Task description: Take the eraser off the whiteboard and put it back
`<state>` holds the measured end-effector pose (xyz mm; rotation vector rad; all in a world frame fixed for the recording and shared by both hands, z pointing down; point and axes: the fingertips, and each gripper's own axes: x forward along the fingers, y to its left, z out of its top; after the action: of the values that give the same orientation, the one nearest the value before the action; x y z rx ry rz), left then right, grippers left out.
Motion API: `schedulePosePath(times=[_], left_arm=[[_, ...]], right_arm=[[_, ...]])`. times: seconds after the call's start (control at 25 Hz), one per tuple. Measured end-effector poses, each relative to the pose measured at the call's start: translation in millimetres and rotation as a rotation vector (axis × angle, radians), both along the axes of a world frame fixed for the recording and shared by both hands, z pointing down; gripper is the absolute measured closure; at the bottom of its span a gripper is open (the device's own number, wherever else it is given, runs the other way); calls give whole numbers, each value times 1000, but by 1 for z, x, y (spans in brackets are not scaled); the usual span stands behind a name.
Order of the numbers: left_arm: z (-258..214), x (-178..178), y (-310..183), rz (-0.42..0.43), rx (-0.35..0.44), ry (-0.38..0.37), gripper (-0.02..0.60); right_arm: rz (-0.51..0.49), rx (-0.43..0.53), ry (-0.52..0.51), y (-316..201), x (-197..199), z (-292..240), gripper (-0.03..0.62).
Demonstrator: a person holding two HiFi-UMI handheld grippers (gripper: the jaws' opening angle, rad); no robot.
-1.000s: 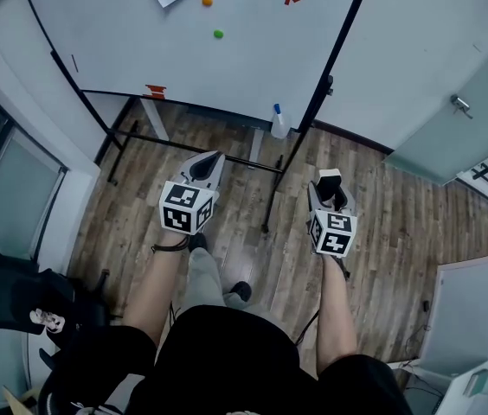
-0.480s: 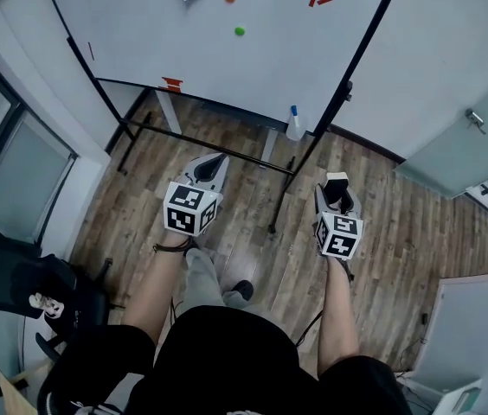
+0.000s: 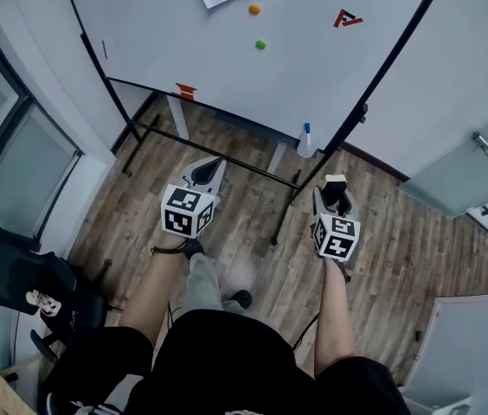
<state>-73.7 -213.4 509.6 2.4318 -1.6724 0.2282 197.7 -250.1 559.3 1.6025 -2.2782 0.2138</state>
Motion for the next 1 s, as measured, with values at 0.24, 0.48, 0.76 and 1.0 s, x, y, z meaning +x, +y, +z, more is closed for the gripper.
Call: schedulePosePath(times=[0.24,0.48,0.76,1.0], left_arm=[[-11,-30,-33,-12,16,5,569],[-22,-55,-78,16,26,0,569],[-44,-79,-139,81,65,-18,569],[-61,-98,-178,145,78,-42,569]], right_arm=[[-3,25,-13,-38,-32,-18,322],[34,38,-52,-86,-66,-33,322],[70,62,-57,-147,-109,-55,322],[123,96,-68,-187,-139,-84,322]])
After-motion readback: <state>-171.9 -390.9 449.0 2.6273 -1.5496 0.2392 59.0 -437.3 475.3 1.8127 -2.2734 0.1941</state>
